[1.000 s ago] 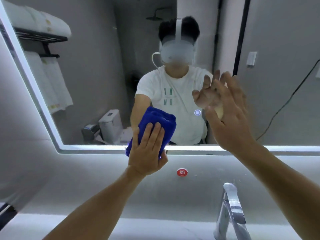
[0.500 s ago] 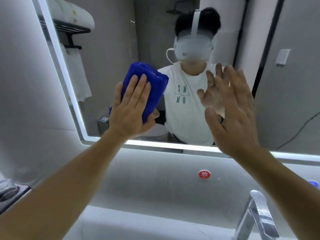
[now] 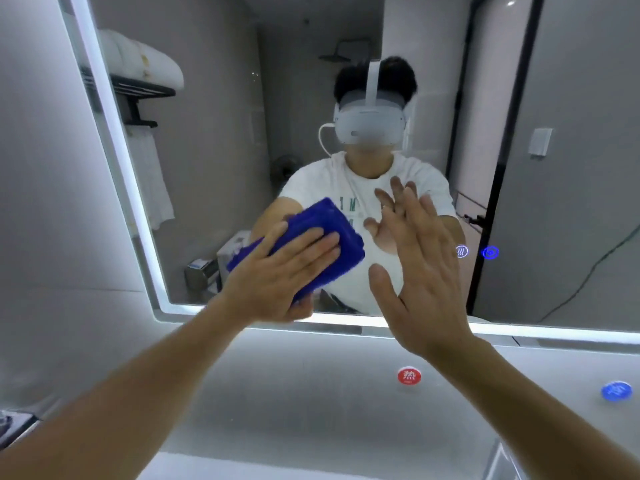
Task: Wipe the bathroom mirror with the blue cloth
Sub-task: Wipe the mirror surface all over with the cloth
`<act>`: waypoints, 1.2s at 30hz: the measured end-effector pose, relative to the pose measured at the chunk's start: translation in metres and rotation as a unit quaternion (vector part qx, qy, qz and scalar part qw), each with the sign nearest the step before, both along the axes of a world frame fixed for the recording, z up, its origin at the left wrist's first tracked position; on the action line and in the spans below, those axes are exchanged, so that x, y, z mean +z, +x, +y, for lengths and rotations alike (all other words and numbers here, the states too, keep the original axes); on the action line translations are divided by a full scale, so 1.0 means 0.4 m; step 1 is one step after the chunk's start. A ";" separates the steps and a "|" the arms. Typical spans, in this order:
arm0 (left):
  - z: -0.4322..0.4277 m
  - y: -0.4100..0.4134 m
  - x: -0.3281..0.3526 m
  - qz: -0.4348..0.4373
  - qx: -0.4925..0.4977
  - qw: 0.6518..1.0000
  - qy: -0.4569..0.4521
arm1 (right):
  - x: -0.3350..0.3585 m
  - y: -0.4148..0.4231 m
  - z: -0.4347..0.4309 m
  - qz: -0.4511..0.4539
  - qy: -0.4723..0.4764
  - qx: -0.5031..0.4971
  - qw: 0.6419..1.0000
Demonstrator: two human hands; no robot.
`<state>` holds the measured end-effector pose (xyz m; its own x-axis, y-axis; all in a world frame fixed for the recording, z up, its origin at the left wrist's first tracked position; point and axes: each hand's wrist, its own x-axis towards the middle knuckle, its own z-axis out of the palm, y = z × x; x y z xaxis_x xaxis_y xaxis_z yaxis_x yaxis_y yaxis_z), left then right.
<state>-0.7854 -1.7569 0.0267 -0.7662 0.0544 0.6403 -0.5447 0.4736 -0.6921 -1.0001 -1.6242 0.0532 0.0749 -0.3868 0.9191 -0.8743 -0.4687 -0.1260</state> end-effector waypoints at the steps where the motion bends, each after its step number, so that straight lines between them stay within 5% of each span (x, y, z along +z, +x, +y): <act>1: -0.011 -0.009 0.088 0.015 0.005 1.000 -0.006 | 0.012 0.002 -0.001 -0.001 -0.004 -0.002 1.000; 6: -0.027 -0.069 0.376 0.231 0.074 0.969 -0.038 | 0.059 0.018 0.008 -0.034 -0.032 -0.008 0.999; 10: 0.003 -0.114 0.251 0.364 0.080 0.928 0.032 | 0.074 0.038 0.020 -0.046 -0.029 -0.010 0.998; 16: 0.019 -0.058 -0.103 0.077 0.040 0.995 0.040 | 0.087 0.054 0.050 -0.048 -0.022 -0.048 0.997; 23: -0.009 0.002 0.149 -0.124 0.018 0.992 -0.010 | 0.134 0.045 0.108 -0.047 -0.025 -0.083 0.995; 27: -0.015 -0.019 0.497 0.018 0.038 0.996 -0.076 | 0.186 0.039 0.122 -0.045 -0.027 -0.080 0.995; 30: -0.014 -0.046 0.730 0.149 0.068 0.986 -0.019 | 0.217 0.026 0.129 -0.042 -0.044 -0.078 0.995; 36: 0.016 -0.131 0.712 0.325 0.070 0.943 0.035 | 0.268 -0.015 0.119 -0.064 -0.074 -0.051 0.994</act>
